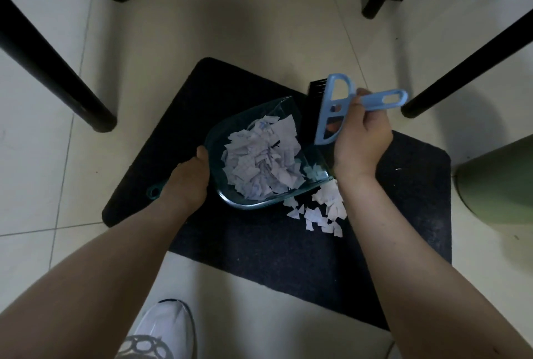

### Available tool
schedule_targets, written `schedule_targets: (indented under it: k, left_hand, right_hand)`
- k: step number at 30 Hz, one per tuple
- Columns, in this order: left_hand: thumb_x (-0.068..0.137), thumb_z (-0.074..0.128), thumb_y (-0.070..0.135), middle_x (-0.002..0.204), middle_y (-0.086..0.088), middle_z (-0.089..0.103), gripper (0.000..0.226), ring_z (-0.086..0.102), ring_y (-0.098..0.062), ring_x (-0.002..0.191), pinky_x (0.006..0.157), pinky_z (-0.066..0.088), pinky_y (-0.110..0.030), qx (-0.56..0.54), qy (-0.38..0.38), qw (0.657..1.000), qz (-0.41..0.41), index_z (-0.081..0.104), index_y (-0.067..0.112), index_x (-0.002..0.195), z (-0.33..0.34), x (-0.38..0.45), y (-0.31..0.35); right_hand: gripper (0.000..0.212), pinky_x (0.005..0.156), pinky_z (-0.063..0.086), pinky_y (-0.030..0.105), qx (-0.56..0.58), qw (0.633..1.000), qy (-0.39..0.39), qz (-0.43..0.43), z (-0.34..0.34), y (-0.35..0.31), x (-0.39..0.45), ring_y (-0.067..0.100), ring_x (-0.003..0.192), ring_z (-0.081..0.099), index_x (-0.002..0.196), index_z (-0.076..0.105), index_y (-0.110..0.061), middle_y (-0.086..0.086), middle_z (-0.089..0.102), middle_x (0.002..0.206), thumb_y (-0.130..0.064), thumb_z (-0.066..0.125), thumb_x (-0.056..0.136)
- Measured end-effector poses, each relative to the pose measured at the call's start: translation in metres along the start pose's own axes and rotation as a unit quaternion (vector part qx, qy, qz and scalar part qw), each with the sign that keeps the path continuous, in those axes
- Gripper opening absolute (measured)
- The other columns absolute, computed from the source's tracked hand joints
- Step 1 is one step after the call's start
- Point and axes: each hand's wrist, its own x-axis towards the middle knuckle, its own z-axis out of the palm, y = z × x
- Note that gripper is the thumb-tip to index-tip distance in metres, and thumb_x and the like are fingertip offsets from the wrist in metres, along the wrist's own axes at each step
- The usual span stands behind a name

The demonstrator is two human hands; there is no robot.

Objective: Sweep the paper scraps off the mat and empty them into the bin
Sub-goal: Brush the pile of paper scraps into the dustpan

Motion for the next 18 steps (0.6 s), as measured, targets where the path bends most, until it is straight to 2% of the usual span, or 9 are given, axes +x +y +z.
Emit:
schedule_targets:
  k: [3, 6, 9, 13, 16, 18]
  left_hand:
    - [0.087, 0.050, -0.003, 0.105, -0.012, 0.060, 0.053, 0.062, -0.024, 0.088, 0.072, 0.048, -0.031, -0.014, -0.003, 1.000, -0.009, 0.026, 0.006, 0.135, -0.004, -0.001, -0.001]
    - [0.089, 0.050, -0.001, 0.110, -0.013, 0.058, 0.063, 0.061, -0.025, 0.091, 0.075, 0.047, -0.032, -0.019, 0.007, 1.000, -0.006, 0.017, 0.005, 0.143, -0.006, -0.002, -0.001]
    - [0.090, 0.052, 0.003, 0.113, -0.014, 0.057, 0.067, 0.060, -0.025, 0.091, 0.074, 0.049, -0.033, -0.036, 0.009, 0.999, -0.013, 0.013, 0.006, 0.145, -0.006, -0.002, 0.001]
    - [0.091, 0.053, 0.004, 0.114, -0.015, 0.057, 0.069, 0.060, -0.026, 0.093, 0.078, 0.052, -0.036, -0.068, 0.014, 0.997, -0.023, 0.012, 0.005, 0.146, -0.006, -0.001, 0.004]
    - [0.092, 0.053, 0.005, 0.111, -0.016, 0.059, 0.067, 0.061, -0.028, 0.092, 0.077, 0.050, -0.037, -0.121, 0.044, 0.991, -0.024, 0.014, 0.005, 0.146, -0.007, -0.004, 0.005]
    - [0.091, 0.054, 0.006, 0.113, -0.016, 0.058, 0.065, 0.060, -0.028, 0.094, 0.077, 0.049, -0.035, -0.160, 0.062, 0.985, -0.023, 0.017, 0.005, 0.145, -0.007, -0.007, 0.005]
  right_hand:
    - [0.032, 0.070, 0.050, 0.026, -0.141, 0.986, 0.028, -0.081, -0.001, 0.002, 0.007, 0.010, 0.078, 0.063, 0.123, 0.059, -0.018, -0.005, 0.064, 0.087, -0.030, 0.042, 0.099]
    - [0.035, 0.065, 0.038, 0.024, -0.316, 0.945, -0.059, -0.058, 0.000, 0.016, 0.009, 0.019, 0.079, 0.062, 0.108, 0.063, -0.008, 0.005, 0.066, 0.086, -0.033, 0.040, 0.100]
    - [0.036, 0.064, 0.040, 0.026, -0.314, 0.937, -0.148, -0.039, 0.004, 0.025, 0.003, 0.025, 0.077, 0.063, 0.093, 0.062, -0.002, 0.013, 0.067, 0.087, -0.032, 0.043, 0.099]
    - [0.033, 0.065, 0.036, 0.026, -0.297, 0.948, -0.098, -0.057, 0.006, 0.021, 0.004, 0.021, 0.073, 0.056, 0.096, 0.063, -0.004, 0.005, 0.059, 0.077, -0.030, 0.043, 0.099]
    - [0.027, 0.061, 0.033, 0.023, -0.297, 0.943, -0.138, -0.065, 0.008, 0.017, 0.009, 0.017, 0.069, 0.052, 0.085, 0.059, -0.011, -0.001, 0.051, 0.070, -0.029, 0.045, 0.098]
    - [0.028, 0.058, 0.031, 0.022, -0.279, 0.949, -0.124, -0.075, 0.009, 0.014, 0.014, 0.017, 0.066, 0.052, 0.080, 0.056, -0.010, 0.000, 0.052, 0.068, -0.028, 0.045, 0.098]
